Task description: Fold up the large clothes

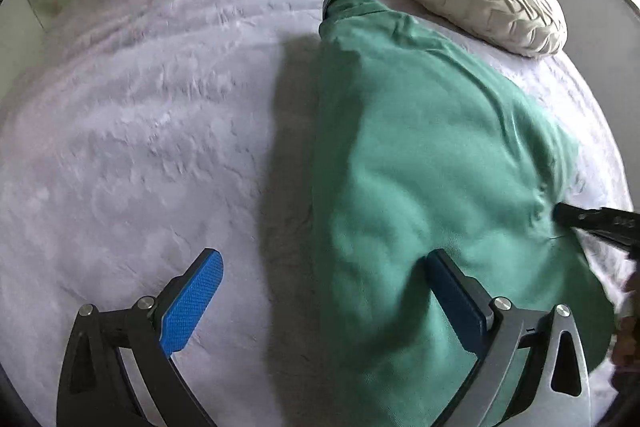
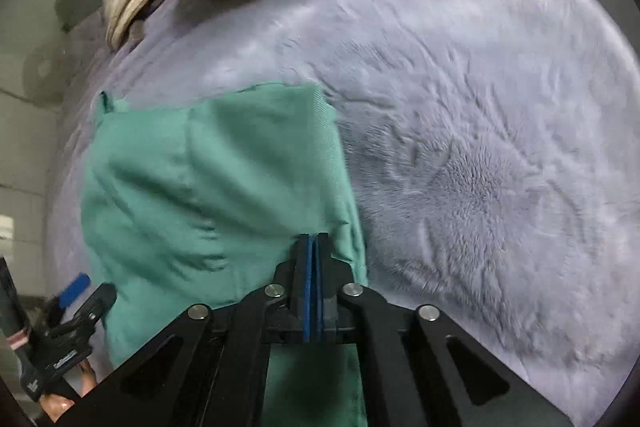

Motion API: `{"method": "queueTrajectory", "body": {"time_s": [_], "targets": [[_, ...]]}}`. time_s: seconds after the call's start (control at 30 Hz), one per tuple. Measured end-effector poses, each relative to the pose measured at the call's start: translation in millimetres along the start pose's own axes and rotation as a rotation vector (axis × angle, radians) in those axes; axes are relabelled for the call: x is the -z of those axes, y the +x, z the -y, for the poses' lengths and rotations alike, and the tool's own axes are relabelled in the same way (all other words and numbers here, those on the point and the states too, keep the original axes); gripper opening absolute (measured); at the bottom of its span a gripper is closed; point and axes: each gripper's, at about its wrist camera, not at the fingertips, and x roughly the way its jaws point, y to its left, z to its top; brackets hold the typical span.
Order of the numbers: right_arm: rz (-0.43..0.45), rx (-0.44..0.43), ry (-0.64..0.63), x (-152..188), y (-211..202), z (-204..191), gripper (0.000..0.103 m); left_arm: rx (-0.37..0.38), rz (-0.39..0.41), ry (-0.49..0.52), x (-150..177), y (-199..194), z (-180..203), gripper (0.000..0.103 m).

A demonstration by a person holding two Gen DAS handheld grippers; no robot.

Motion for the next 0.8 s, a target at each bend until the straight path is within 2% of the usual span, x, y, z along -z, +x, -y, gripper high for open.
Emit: {"method": "queueTrajectory", "body": {"time_s": [0.13, 0.2, 0.23, 0.3, 0.33, 0.37, 0.4, 0.43, 0.57, 0.8], "targets": [[0.014, -0.010, -0.005, -1.9, -2.2, 4.1, 0.000, -0.028, 0.000, 0.043, -2.2, -1.1, 4.7, 0.103], [0.030, -0.038, 0.031, -3.0, -12.5, 9.3, 0.000, -0.036, -0.006, 0.054, -3.8, -2.0, 5.0, 0.103], [0.045, -0.106, 0.057, -1.0, -23.0, 14.3, 0.005, -0.035, -0.010, 0.056, -5.1, -2.2, 4.5, 0.103], [0.047, -0.194, 0.072, 5.2, -38.1, 23.1, 0.009, -0.030, -0.021, 0.060, -4.1, -2.9, 4.5, 0.103], [0.025, -0.232, 0.079, 7.5, -41.8, 27.9, 0.025, -0.029, -0.023, 0.060, -3.0, -3.5, 4.2, 0.103], [0.009, -0.245, 0.083, 9.3, -43.7, 31.6, 0.053, -0.029, -0.024, 0.060, -3.2, -3.8, 3.7, 0.103], [0.001, -0.247, 0.079, 11.9, -46.9, 35.8, 0.065, -0.029, -0.026, 0.058, -3.2, -3.9, 3.4, 0.103], [0.004, -0.247, 0.072, 15.0, -50.9, 39.8, 0.070, -0.030, -0.027, 0.057, -3.3, -4.1, 3.6, 0.103], [-0.008, -0.280, 0.082, 22.5, -55.5, 52.5, 0.070, -0.039, -0.027, 0.063, -3.4, -4.0, 5.7, 0.103], [-0.070, -0.292, 0.083, 20.2, -30.5, 50.8, 0.070, -0.045, -0.031, 0.056, -3.3, -3.7, 6.1, 0.103]]}}
